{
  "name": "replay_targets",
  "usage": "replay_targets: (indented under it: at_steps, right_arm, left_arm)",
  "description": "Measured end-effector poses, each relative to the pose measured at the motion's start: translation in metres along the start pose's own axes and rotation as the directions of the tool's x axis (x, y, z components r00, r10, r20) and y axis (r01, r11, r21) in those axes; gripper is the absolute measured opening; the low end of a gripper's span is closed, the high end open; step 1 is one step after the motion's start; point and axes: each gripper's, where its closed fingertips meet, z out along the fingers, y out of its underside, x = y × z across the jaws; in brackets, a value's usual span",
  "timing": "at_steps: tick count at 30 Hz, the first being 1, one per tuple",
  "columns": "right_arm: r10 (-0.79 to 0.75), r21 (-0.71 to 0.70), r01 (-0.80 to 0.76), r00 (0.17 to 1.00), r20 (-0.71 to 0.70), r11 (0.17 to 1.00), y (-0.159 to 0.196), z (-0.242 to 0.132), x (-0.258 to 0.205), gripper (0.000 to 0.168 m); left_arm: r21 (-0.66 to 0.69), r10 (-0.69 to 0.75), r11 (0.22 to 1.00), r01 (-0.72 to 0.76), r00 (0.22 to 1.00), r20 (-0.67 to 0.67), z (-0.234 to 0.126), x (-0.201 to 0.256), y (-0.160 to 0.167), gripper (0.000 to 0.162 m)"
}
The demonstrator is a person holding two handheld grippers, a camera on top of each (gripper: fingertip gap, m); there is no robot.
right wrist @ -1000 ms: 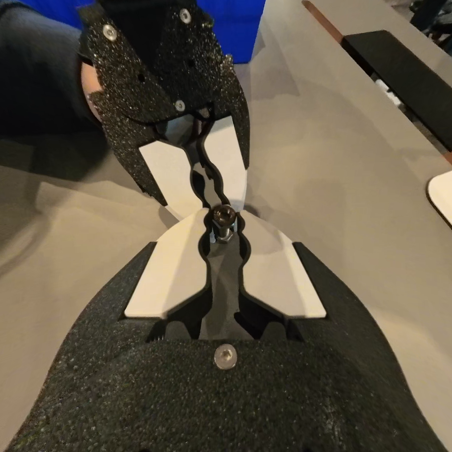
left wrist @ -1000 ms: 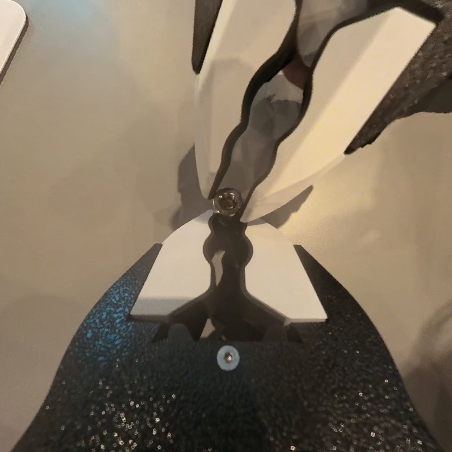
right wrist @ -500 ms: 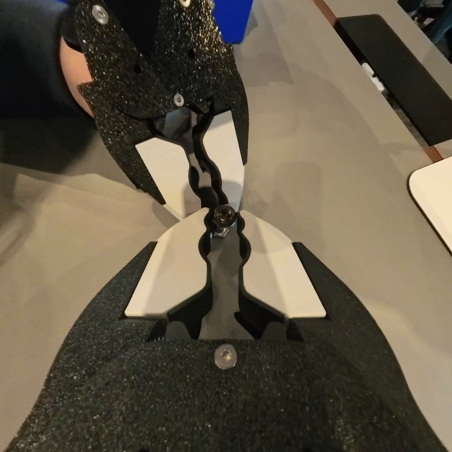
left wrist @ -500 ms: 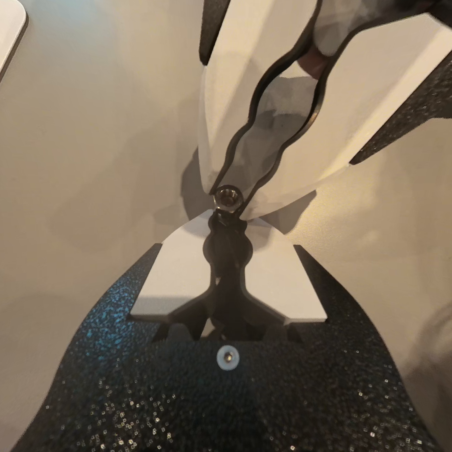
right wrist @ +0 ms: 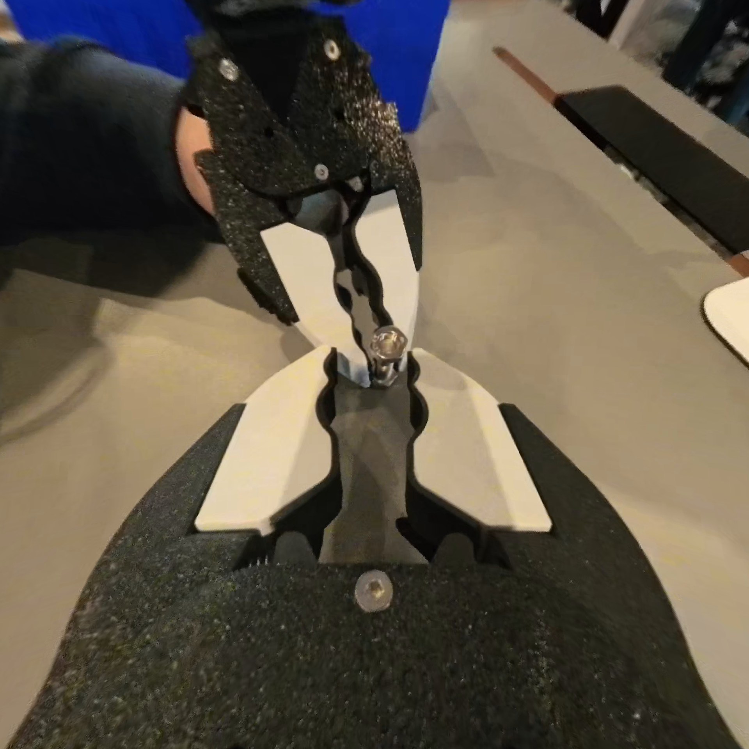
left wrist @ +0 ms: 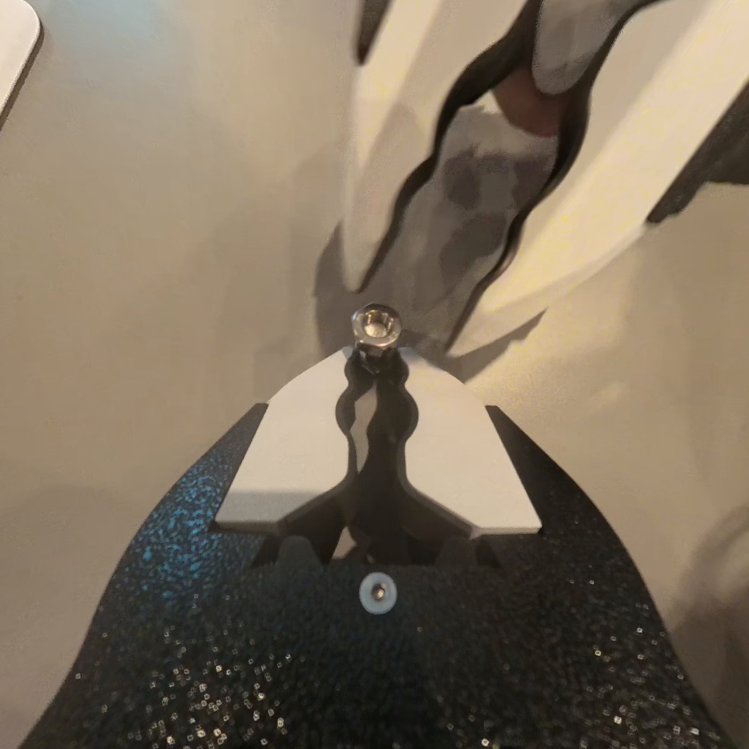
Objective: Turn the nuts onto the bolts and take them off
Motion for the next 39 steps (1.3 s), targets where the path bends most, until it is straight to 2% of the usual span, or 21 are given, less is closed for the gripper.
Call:
replay_targets:
  at_steps: [6, 19, 23, 39]
  right_arm:
    - [0.035, 0.127, -0.043, 0.997, 0.063, 0.991, -0.004, -0.002, 0.000, 0.029]
    - [0.070, 0.038, -0.071, 0.997, 0.031, 0.997, 0.007, 0.005, 0.006, 0.022]
    - [0.074, 0.057, -0.076, 0.997, 0.028, 0.995, 0.004, 0.004, 0.007, 0.015]
    - [0.070, 0.059, -0.072, 0.997, 0.030, 0.996, 0.003, 0.006, 0.007, 0.014]
  left_arm:
    - [0.003, 0.002, 1.000, -0.002, 1.000, -0.001, 0.000, 0.000, 0.000, 0.016]
    - [0.002, 0.003, 1.000, -0.003, 1.000, -0.001, 0.000, 0.000, 0.000, 0.016]
    - [0.002, 0.002, 1.000, -0.002, 1.000, -0.001, 0.000, 0.000, 0.000, 0.016]
    - [0.001, 0.002, 1.000, -0.002, 1.000, -0.001, 0.000, 0.000, 0.000, 0.016]
